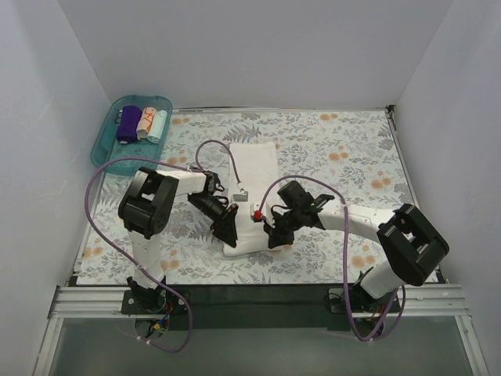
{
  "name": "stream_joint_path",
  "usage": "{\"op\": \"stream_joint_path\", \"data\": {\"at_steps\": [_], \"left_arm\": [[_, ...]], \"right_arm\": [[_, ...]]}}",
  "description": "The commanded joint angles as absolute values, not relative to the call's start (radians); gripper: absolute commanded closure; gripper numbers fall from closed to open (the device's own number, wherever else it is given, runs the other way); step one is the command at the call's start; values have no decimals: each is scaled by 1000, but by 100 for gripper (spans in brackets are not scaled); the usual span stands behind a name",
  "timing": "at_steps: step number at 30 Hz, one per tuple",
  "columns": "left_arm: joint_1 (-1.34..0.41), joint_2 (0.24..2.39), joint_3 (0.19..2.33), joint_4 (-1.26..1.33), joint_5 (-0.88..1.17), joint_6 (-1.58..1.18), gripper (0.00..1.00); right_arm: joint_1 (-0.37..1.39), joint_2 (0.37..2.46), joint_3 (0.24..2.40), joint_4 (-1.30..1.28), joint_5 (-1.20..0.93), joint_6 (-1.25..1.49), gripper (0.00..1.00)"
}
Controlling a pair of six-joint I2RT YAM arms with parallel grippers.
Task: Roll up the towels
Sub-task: Roll the towel
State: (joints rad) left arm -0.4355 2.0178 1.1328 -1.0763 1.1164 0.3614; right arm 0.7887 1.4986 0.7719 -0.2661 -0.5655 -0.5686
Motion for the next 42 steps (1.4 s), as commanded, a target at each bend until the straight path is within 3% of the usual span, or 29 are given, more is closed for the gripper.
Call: {"op": "stream_joint_path", "data": {"at_steps": [1, 7, 10, 15, 19, 27, 29, 31, 32, 33, 35, 37, 39, 42], "left_arm": [[-400, 1913, 1078, -1013, 922, 397, 66], [-330, 1588, 1013, -833, 862, 331, 55], [-337, 1366, 933, -725, 818, 336, 43], [-571, 1085, 761, -571, 562, 359, 42], [-727, 1028, 696, -460, 413, 338, 38], [-977, 1176, 649, -324, 246, 275, 35], [-985, 1215, 631, -284, 232, 264, 38], [-983, 1258, 609, -275, 203, 256, 49], [-983, 1272, 606, -275, 189, 246, 57], [-979, 1285, 607, -278, 180, 233, 76], [-951, 1321, 624, -333, 230, 195, 92], [-921, 1348, 644, -396, 339, 163, 100], [-879, 1368, 652, -448, 420, 140, 100], [-822, 1439, 696, -521, 557, 163, 100]], "right_arm": [[750, 1554, 827, -445, -675, -542, 99], [704, 1667, 891, -523, -796, -529, 99], [670, 1739, 926, -566, -856, -541, 99], [621, 1870, 991, -638, -940, -552, 99], [611, 1948, 1051, -701, -976, -568, 99], [591, 2097, 1137, -782, -1025, -571, 99], [581, 2118, 1143, -793, -1031, -571, 99], [568, 2140, 1154, -810, -1037, -578, 99], [560, 2144, 1157, -814, -1037, -584, 99], [557, 2141, 1158, -816, -1034, -591, 99], [548, 2126, 1154, -812, -1019, -592, 99], [542, 2086, 1141, -804, -1006, -595, 99], [532, 2034, 1131, -782, -983, -575, 96], [526, 1946, 1098, -735, -927, -559, 78]]}}
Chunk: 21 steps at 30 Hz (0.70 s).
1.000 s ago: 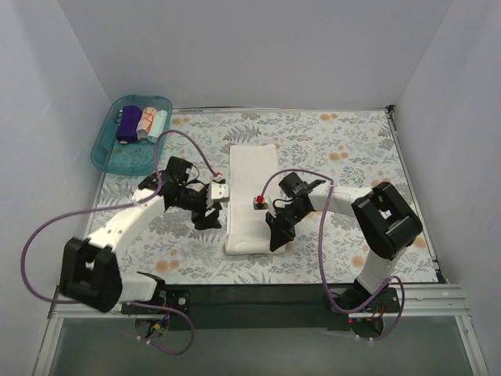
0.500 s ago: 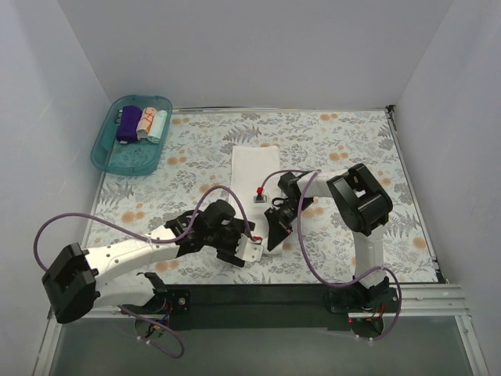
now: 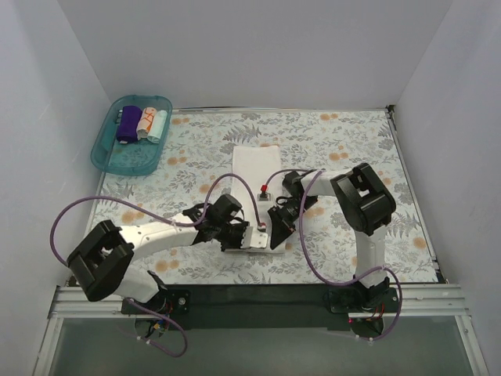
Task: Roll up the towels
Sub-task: Roll the towel
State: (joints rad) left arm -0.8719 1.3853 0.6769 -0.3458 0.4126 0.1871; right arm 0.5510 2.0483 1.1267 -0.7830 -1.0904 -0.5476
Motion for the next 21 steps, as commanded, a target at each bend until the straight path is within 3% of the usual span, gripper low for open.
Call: {"op": "stream_joint_path", "data": {"at_steps": [1, 2, 7, 15, 21], "left_arm": [[-798, 1491, 716, -558, 645, 187, 100], [-748, 1527, 783, -604, 681, 228, 100], [-626, 1814, 988, -884, 871, 325, 100], [-529, 2048, 1155, -1028, 946, 341, 100], [-525, 2181, 1275, -1098, 920, 342, 96]], "right_arm": [[525, 1922, 1086, -707, -907, -554, 75], [526, 1899, 1069, -701, -885, -566, 73], [520, 1702, 986, -680, -717, -637, 41], [544, 1259, 812, -506, -540, -562, 30], [653, 1264, 810, -424, -419, -578, 29]]}}
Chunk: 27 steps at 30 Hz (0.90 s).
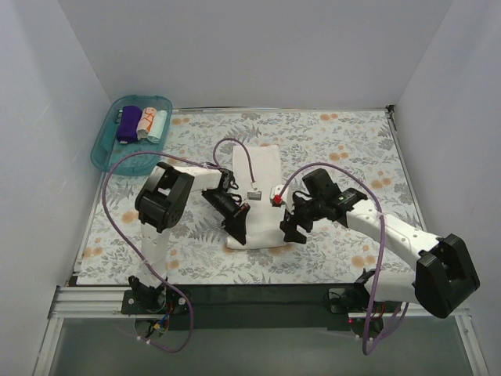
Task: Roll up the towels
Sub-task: Roll the towel
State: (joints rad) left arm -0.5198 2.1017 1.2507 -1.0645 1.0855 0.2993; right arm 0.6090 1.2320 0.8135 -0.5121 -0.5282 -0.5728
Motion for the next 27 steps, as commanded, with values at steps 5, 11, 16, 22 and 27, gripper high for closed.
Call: {"op": "stream_joint_path", "data": {"at_steps": [5, 11, 16, 22, 27], "left_arm": [[-520, 2256, 1336, -1138, 930, 330, 94], [-511, 2299, 1342, -1149, 943, 341, 92], [-503, 2298, 1348, -1141, 956, 341, 90], [-483, 2208, 1298, -1095, 966, 351, 73], [-408, 1922, 1200, -1005, 1002, 377, 34]], "right_arm": [[831, 1322, 793, -321, -310, -617, 24], [966, 1353, 710, -126, -153, -647, 23], [971, 1434, 641, -54, -120, -689, 41], [968, 1442, 611, -87, -159, -699, 99], [931, 1428, 653, -263, -375, -690, 99]]}}
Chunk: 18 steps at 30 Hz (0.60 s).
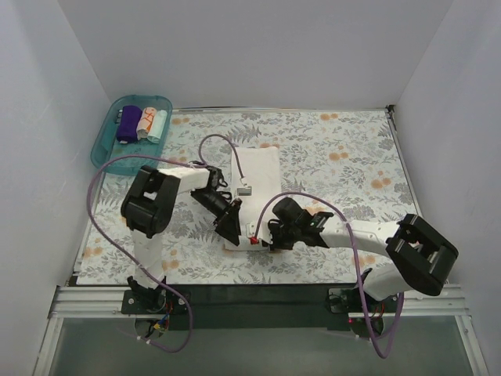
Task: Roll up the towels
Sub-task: Roll the towel
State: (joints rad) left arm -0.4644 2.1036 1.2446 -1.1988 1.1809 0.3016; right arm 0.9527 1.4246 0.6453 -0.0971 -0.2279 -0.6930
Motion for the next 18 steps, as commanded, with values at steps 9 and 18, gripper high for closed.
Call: {"op": "stream_joint_path", "data": {"at_steps": [9, 18], "left_arm": [[-342, 1248, 955, -750, 801, 331, 12], [-673, 888, 602, -485, 427, 459, 21]], "right_arm": [[805, 1594, 814, -484, -635, -716, 99], [689, 1954, 1072, -785, -856, -782, 99]]}}
